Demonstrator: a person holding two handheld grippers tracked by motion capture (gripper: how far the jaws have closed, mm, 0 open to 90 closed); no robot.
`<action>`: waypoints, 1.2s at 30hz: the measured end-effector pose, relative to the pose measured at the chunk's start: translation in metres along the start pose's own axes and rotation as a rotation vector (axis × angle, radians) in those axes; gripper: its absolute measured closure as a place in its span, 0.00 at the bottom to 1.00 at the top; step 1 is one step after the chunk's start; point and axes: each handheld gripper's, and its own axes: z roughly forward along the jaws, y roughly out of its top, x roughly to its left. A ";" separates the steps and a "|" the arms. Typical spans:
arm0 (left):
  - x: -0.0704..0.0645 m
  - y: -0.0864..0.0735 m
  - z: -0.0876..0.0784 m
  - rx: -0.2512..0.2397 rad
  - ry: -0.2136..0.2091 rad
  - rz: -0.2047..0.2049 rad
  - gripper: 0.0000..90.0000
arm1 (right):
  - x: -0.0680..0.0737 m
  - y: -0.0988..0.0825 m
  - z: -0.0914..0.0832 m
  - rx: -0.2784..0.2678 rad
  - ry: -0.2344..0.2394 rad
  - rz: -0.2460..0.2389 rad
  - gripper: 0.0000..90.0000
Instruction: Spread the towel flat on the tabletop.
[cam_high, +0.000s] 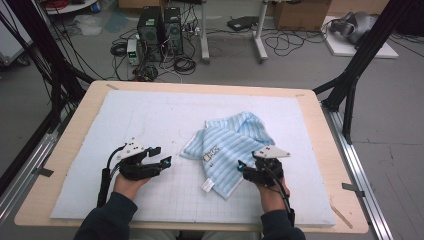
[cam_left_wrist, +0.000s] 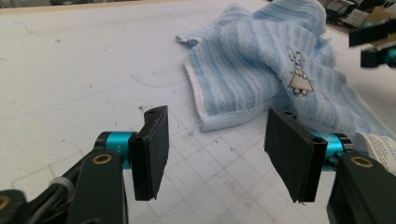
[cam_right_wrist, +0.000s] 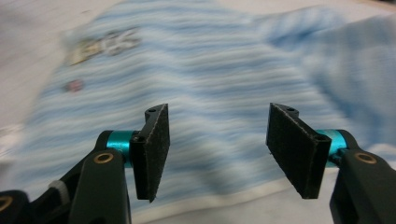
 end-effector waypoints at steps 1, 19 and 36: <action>-0.001 0.000 0.001 0.000 -0.003 -0.002 0.45 | 0.006 -0.002 0.000 0.012 0.020 -0.010 0.45; -0.014 0.000 0.014 0.029 -0.037 0.034 0.45 | 0.028 -0.029 -0.008 0.137 0.143 -0.086 0.95; -0.021 -0.002 0.022 0.036 -0.074 0.043 0.45 | -0.054 -0.058 -0.046 0.093 -0.028 0.081 0.93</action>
